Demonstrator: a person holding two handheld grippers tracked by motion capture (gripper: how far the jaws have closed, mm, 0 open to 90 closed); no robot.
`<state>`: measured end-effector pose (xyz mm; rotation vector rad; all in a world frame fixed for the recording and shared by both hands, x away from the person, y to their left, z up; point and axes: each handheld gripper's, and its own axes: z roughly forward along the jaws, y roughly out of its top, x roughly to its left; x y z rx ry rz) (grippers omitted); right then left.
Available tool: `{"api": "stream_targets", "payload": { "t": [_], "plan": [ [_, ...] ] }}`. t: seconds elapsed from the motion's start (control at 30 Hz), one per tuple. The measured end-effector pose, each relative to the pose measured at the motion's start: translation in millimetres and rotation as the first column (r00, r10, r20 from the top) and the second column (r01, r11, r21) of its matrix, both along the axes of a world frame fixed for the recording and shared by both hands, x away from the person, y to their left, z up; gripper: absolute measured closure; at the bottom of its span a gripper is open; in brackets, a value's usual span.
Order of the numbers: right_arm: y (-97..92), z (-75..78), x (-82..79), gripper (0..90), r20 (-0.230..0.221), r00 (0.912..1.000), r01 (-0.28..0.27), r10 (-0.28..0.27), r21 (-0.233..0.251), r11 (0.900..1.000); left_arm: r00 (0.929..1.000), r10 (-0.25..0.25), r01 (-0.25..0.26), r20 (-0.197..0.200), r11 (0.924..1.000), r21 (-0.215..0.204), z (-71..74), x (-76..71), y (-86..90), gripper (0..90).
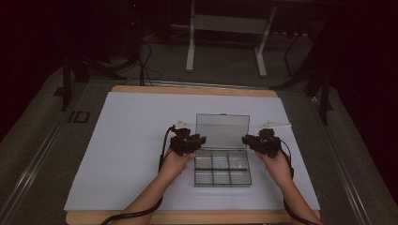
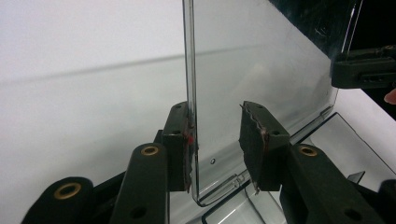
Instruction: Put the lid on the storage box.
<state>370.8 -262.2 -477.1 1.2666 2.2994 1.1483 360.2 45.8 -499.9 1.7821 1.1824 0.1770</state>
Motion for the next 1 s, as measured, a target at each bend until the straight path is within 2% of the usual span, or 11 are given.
{"api": "stream_targets", "payload": {
  "t": [0.23,0.33,0.43,0.5,0.53,0.6,0.87,1.0],
  "plan": [
    [-2.4,1.5,-6.3,76.1,0.027,0.9994,-0.019,0.019,0.008,0.9998,0.9988,-0.036,0.036,0.035,0.9994,-0.002,0.2,-4.5,4.0,65.5],
    [-2.5,2.5,-10.1,75.4,0.049,0.9984,-0.030,0.030,0.004,0.9995,0.9968,-0.061,0.061,0.052,0.9981,0.006,0.7,-6.4,6.0,65.5],
    [-2.8,2.9,-14.5,74.7,0.085,0.9951,-0.051,0.051,-0.008,0.9987,0.9949,-0.071,0.071,0.072,0.9975,0.006,0.6,-8.5,6.9,65.4],
    [-2.8,2.8,-15.9,74.7,0.093,0.9941,-0.055,0.055,-0.012,0.9984,0.9945,-0.073,0.073,0.076,0.9973,0.009,0.6,-9.2,7.0,65.4],
    [-3.1,2.3,-18.3,74.8,0.104,0.9926,-0.060,0.061,-0.017,0.9981,0.9923,-0.080,0.079,0.095,0.9968,0.017,0.5,-11.7,6.9,65.4],
    [-3.2,2.4,-19.2,74.8,0.107,0.9923,-0.061,0.063,-0.014,0.9980,0.9901,-0.088,0.086,0.109,0.9960,0.023,0.0,-13.4,7.6,65.4],
    [-3.3,4.4,-23.5,73.8,0.129,0.9882,-0.082,0.083,-0.012,0.9965,0.9824,-0.110,0.106,0.151,0.9938,0.031,-1.7,-19.8,10.3,65.5],
    [-3.9,3.9,-25.9,73.5,0.139,0.9862,-0.089,0.090,-0.013,0.9959,0.9767,-0.123,0.116,0.176,0.9919,0.051,-2.0,-22.6,10.2,65.6]
  ]
}}
